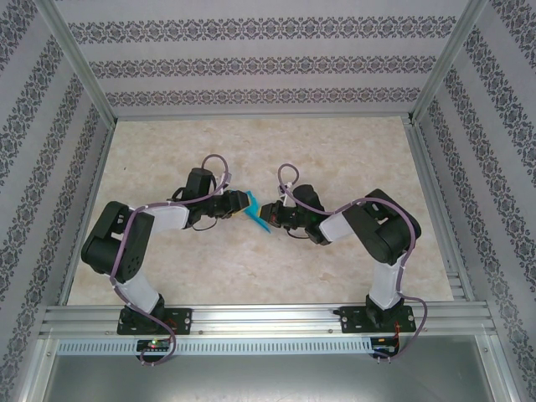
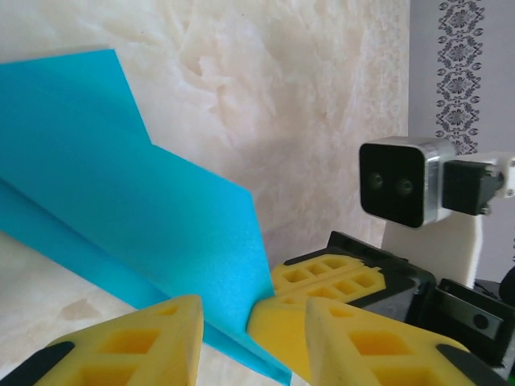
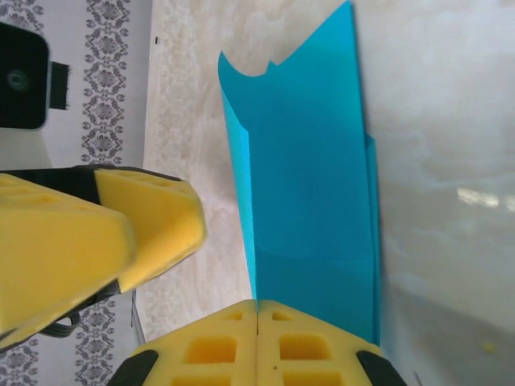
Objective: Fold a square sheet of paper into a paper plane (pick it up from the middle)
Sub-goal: Fold the wing for the fifth time at the center of the table.
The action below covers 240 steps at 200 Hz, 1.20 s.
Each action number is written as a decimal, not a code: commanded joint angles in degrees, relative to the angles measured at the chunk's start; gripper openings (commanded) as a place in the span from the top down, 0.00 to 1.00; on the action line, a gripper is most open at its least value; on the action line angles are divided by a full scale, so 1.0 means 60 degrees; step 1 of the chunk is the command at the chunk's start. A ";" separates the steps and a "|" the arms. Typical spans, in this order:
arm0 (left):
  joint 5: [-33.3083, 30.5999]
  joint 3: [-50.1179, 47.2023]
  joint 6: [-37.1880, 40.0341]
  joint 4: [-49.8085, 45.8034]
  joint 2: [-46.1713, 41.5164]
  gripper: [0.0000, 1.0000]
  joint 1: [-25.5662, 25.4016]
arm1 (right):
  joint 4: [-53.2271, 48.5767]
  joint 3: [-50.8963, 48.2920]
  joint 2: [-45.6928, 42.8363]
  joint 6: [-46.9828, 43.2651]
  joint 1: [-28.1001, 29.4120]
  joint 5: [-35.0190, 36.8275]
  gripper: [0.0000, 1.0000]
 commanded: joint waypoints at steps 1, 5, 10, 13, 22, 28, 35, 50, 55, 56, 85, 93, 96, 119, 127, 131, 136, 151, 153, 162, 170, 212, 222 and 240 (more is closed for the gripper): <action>0.0156 0.0340 0.0333 0.0549 0.0181 0.62 -0.0171 | 0.0494 -0.0202 0.0196 0.0452 -0.0135 -0.0043 1.00; 0.0160 0.0359 0.0330 0.0551 0.0218 0.62 -0.0175 | 0.0494 -0.0216 0.0210 0.0473 -0.0151 -0.0041 1.00; 0.0155 0.0375 0.0325 0.0557 0.0256 0.62 -0.0194 | 0.0482 -0.0220 0.0224 0.0504 -0.0152 -0.0028 1.00; 0.0169 0.0387 0.0326 0.0565 0.0283 0.62 -0.0195 | 0.0459 -0.0233 0.0226 0.0521 -0.0162 -0.0030 1.00; 0.0190 0.0414 0.0327 0.0581 0.0352 0.63 -0.0225 | 0.0368 -0.0235 0.0240 0.0516 -0.0166 -0.0011 1.00; 0.0200 0.0444 0.0341 0.0559 0.0401 0.63 -0.0234 | 0.0269 -0.0228 0.0237 0.0504 -0.0167 0.0013 1.00; 0.0236 0.0477 0.0336 0.0565 0.0445 0.63 -0.0252 | 0.0156 -0.0220 0.0241 0.0505 -0.0179 0.0031 1.00; 0.0257 0.0549 0.0370 0.0544 0.0534 0.63 -0.0311 | 0.0069 -0.0209 0.0255 0.0454 -0.0189 0.0047 1.00; 0.0256 0.0562 0.0378 0.0537 0.0551 0.63 -0.0312 | -0.0133 -0.0210 0.0272 0.0437 -0.0189 0.0047 1.00; 0.0252 0.0563 0.0374 0.0537 0.0552 0.63 -0.0316 | -0.0157 -0.0200 0.0271 0.0443 -0.0185 0.0047 1.00; 0.0274 0.0648 0.0426 0.0464 0.0734 0.64 -0.0373 | -0.0562 -0.0104 0.0326 0.0367 -0.0195 0.0079 1.00; 0.0286 0.0679 0.0429 0.0449 0.0796 0.64 -0.0381 | -0.0589 -0.0103 0.0357 0.0400 -0.0204 0.0083 1.00; 0.0299 0.0681 0.0442 0.0449 0.0819 0.64 -0.0390 | -0.0590 -0.0103 0.0361 0.0411 -0.0216 0.0079 1.00; 0.0306 0.0738 0.0499 0.0399 0.0940 0.65 -0.0408 | -0.0629 -0.0103 0.0416 0.0457 -0.0225 0.0079 1.00; 0.0286 0.0744 0.0528 0.0363 0.0983 0.66 -0.0416 | -0.0672 -0.0103 0.0414 0.0449 -0.0239 0.0112 1.00; 0.0273 0.0754 0.0537 0.0340 0.1003 0.66 -0.0406 | -0.0687 -0.0096 0.0420 0.0457 -0.0243 0.0120 1.00; 0.0257 0.0755 0.0535 0.0332 0.1020 0.66 -0.0417 | -0.0721 -0.0089 0.0430 0.0448 -0.0243 0.0114 1.00; 0.0254 0.0762 0.0546 0.0331 0.1090 0.67 -0.0420 | -0.0751 -0.0088 0.0444 0.0451 -0.0254 0.0107 1.00; 0.0242 0.0756 0.0546 0.0331 0.1101 0.67 -0.0419 | -0.0751 -0.0081 0.0434 0.0456 -0.0258 0.0109 1.00; 0.0223 0.0763 0.0560 0.0331 0.1144 0.67 -0.0415 | -0.0784 -0.0078 0.0431 0.0455 -0.0265 0.0104 1.00; 0.0204 0.0769 0.0576 0.0306 0.1170 0.67 -0.0419 | -0.0809 -0.0072 0.0429 0.0434 -0.0269 0.0105 1.00; -0.0225 0.0994 0.0589 -0.0251 0.1422 0.73 -0.0418 | -0.1214 0.0086 0.0288 0.0160 -0.0285 -0.0026 1.00; -0.0341 0.1036 0.0550 -0.0369 0.1459 0.73 -0.0420 | -0.1326 0.0141 0.0259 0.0075 -0.0284 -0.0076 0.98; -0.0476 0.1111 0.0473 -0.0436 0.1489 0.73 -0.0418 | -0.1432 0.0204 0.0229 0.0008 -0.0284 -0.0171 0.97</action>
